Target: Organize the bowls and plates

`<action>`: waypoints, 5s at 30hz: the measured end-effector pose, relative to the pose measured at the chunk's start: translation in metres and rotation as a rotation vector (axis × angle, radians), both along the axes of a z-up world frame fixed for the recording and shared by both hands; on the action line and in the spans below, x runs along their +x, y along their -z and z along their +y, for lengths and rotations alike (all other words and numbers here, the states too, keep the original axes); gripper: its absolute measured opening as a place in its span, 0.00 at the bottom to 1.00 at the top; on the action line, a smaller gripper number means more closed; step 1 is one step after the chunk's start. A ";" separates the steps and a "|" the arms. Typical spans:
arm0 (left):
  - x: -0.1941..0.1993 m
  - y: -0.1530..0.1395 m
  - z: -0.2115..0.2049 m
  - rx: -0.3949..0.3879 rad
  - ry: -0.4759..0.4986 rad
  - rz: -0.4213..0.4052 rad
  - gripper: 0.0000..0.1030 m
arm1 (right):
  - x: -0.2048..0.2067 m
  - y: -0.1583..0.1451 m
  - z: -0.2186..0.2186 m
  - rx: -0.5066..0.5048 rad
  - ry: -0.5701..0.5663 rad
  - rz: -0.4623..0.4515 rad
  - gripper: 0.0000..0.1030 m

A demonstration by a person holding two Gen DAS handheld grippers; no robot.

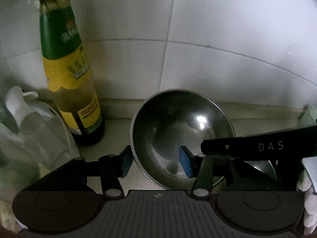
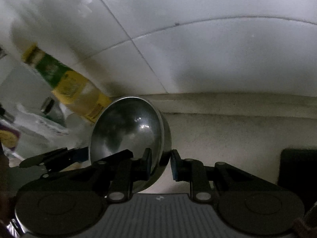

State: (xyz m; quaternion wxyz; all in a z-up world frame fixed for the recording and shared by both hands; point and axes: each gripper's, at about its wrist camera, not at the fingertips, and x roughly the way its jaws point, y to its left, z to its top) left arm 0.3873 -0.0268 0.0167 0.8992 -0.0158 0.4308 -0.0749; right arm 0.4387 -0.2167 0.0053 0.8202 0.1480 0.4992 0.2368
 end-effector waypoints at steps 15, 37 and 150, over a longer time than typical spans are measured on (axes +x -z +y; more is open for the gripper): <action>-0.050 0.018 -0.001 0.000 0.026 0.103 0.56 | -0.067 0.004 0.004 -0.034 -0.052 0.068 0.19; -0.042 -0.008 -0.052 0.050 0.133 0.030 0.79 | -0.100 -0.012 -0.077 -0.105 0.128 0.010 0.38; 0.004 -0.005 -0.072 0.076 0.254 -0.031 0.54 | -0.049 0.011 -0.078 0.112 0.273 0.050 0.21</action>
